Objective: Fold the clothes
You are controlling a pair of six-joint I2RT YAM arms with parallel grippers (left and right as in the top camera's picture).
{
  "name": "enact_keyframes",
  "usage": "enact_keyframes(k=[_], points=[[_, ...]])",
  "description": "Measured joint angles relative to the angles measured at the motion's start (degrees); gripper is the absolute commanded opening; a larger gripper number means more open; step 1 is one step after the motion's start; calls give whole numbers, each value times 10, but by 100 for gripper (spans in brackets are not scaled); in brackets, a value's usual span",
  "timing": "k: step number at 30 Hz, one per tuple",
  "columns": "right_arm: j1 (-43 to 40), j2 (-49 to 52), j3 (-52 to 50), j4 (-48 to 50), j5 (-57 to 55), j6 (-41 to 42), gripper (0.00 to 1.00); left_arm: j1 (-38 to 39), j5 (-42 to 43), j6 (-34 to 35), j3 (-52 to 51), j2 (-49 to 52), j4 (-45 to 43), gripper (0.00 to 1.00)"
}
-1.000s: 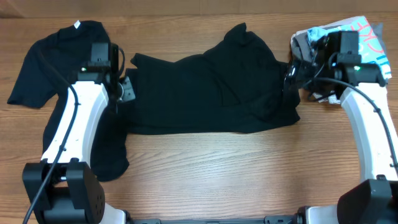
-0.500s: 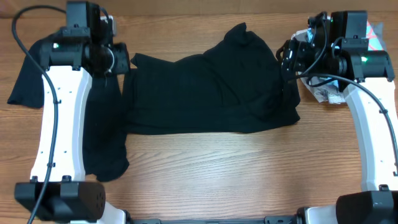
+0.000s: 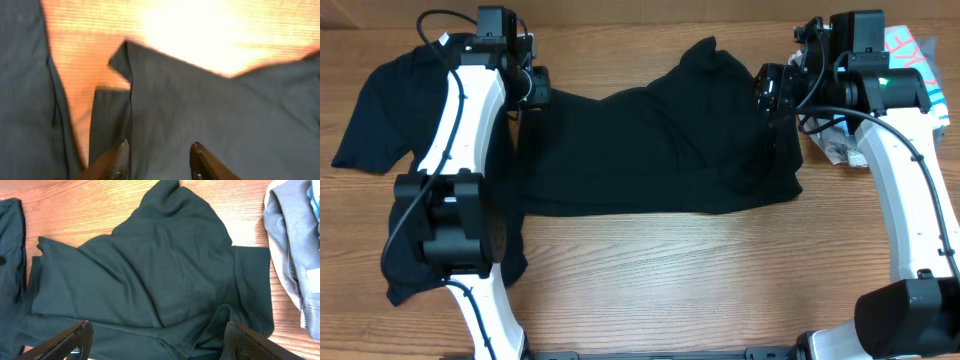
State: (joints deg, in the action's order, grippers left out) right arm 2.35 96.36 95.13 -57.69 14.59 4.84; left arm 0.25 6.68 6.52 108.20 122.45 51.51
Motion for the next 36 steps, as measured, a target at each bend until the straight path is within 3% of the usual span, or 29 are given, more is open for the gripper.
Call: enact_keyframes(k=[11, 31, 34, 36], points=[[2, 37, 0, -2, 0, 0, 88, 0, -30, -12, 0, 56, -77, 56], [67, 53, 0, -33, 2, -3, 88, 0, -65, -14, 0, 145, -159, 59], [67, 53, 0, -35, 2, -3, 88, 0, -63, -14, 3, 149, -169, 53], [67, 53, 0, -34, 2, -3, 87, 0, -63, -15, 7, 153, -171, 36]])
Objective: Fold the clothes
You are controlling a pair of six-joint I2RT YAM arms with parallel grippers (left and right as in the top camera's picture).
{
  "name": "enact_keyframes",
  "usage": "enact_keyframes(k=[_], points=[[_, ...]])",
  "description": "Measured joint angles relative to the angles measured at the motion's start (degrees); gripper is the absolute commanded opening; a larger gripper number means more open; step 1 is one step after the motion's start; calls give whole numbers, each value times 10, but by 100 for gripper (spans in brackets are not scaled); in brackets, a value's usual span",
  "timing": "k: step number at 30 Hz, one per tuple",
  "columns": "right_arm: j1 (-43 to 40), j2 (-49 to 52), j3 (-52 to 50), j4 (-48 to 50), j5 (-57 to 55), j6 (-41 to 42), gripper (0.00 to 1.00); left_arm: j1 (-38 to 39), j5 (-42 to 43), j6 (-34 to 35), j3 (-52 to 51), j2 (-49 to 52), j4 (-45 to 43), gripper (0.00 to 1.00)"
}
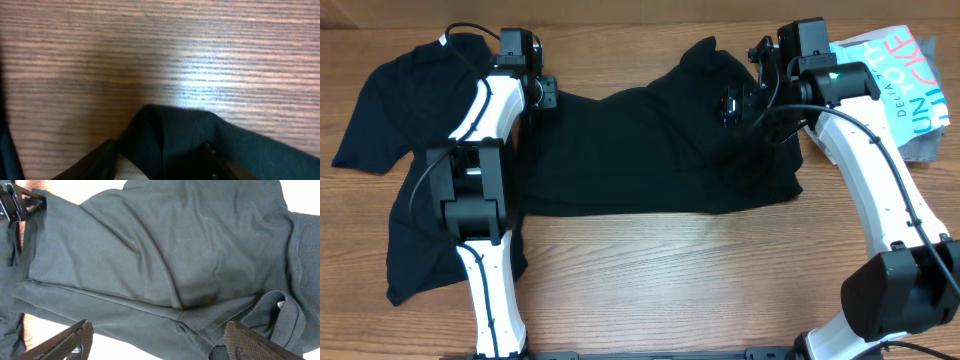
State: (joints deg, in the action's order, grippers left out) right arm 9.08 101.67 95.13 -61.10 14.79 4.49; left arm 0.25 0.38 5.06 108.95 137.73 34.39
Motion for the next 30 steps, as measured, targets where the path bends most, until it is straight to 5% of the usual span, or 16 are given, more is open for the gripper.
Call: enact_keyframes(k=[5, 11, 19, 30], points=[[0, 0, 0, 8, 0, 0, 85, -1, 5, -7, 3, 3, -4, 4], [0, 0, 0, 33, 0, 0, 82, -1, 11, -7, 24, 6, 45, 4], [0, 0, 0, 44, 0, -1, 82, -1, 11, 6, 184, 37, 317, 4], [0, 17, 0, 107, -13, -14, 80, 2, 11, 9, 405, 38, 519, 4]])
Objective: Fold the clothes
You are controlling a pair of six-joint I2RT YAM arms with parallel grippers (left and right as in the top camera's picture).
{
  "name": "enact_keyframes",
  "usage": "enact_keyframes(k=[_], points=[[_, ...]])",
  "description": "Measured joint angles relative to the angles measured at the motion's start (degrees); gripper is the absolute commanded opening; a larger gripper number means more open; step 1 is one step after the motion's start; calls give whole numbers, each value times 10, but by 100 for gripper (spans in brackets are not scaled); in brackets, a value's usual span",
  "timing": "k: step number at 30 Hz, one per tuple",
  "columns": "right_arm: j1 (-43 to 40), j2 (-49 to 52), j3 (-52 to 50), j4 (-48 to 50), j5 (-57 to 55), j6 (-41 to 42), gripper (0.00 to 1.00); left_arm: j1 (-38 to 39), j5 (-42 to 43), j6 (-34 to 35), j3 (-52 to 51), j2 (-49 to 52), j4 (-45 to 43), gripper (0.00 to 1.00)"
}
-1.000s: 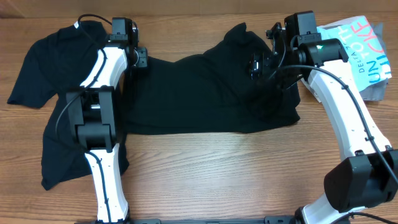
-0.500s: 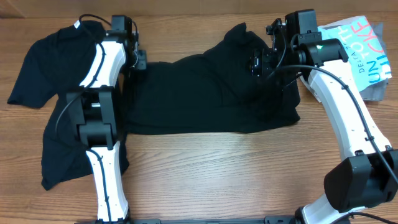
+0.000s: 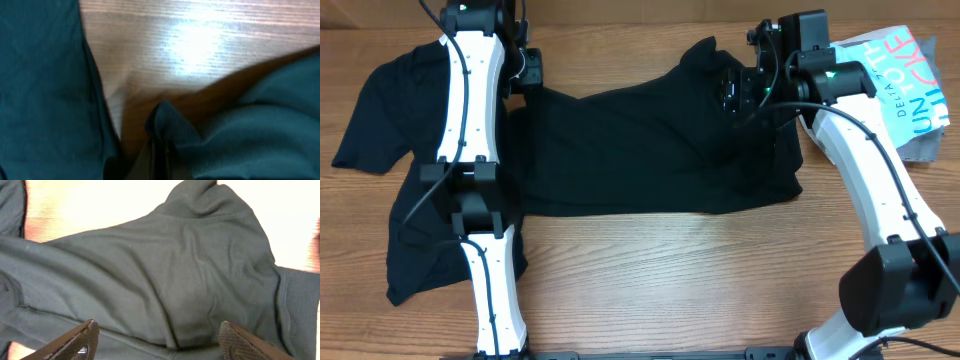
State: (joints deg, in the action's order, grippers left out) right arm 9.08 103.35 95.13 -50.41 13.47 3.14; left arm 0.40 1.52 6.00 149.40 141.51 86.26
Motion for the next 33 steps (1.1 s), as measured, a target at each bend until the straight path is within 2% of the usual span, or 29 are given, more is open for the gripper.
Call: enact_keyframes(k=[8, 16, 24, 33], points=[[0, 60, 0, 109, -5, 0, 88, 46, -1, 0, 5, 0, 92, 4], [0, 172, 1, 235, -42, 1, 93, 75, -3, 0, 5, 0, 100, 4], [-1, 253, 2, 390, -68, 14, 93, 75, -3, 0, 5, 0, 104, 4], [-24, 342, 98, 405, -69, 30, 92, 78, -3, 0, 5, 0, 104, 4]])
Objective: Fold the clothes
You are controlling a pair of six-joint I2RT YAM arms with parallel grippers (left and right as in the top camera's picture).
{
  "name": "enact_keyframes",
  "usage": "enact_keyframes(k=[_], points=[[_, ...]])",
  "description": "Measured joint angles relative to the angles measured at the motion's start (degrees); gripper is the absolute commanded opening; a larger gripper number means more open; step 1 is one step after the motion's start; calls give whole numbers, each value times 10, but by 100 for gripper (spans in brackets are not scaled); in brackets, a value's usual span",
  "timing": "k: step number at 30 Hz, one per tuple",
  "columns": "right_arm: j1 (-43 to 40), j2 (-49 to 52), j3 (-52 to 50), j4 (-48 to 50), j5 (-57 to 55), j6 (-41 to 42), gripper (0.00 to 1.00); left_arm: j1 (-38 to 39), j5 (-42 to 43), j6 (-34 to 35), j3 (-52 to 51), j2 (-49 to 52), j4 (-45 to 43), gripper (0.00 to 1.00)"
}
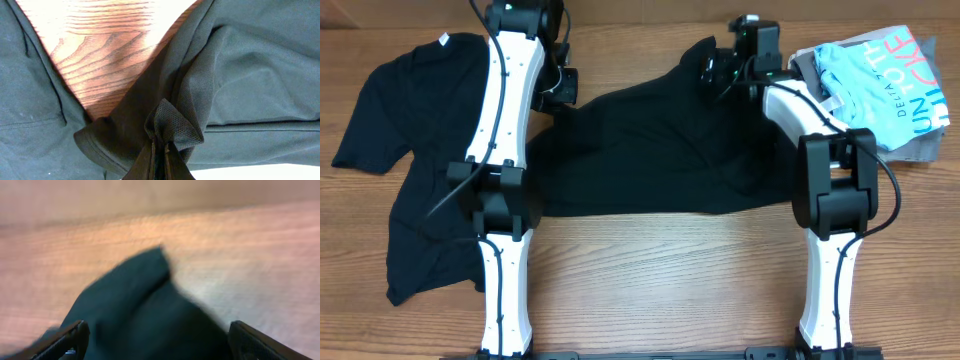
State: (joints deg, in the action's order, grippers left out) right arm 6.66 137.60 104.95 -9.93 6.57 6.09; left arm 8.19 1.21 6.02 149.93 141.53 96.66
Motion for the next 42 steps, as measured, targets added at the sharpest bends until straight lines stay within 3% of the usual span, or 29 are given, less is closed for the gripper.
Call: enact_keyframes(k=[14, 15, 17, 20, 27, 32, 42], points=[[-24, 44, 37, 13, 29, 7, 74, 16, 0, 4, 0, 0, 0, 4], [-24, 44, 37, 14, 34, 8, 71, 16, 0, 5, 0, 0, 0, 4], [-24, 44, 37, 14, 41, 10, 42, 16, 0, 9, 0, 0, 0, 4], [-24, 45, 37, 12, 49, 18, 22, 16, 0, 11, 0, 0, 0, 4], [-24, 45, 57, -37, 52, 36, 6, 16, 0, 11, 0, 0, 0, 4], [-24, 46, 123, -155, 52, 26, 5, 16, 0, 11, 0, 0, -3, 4], [-24, 54, 433, -586, 45, -24, 4, 15, -2, 13, 0, 0, -5, 4]])
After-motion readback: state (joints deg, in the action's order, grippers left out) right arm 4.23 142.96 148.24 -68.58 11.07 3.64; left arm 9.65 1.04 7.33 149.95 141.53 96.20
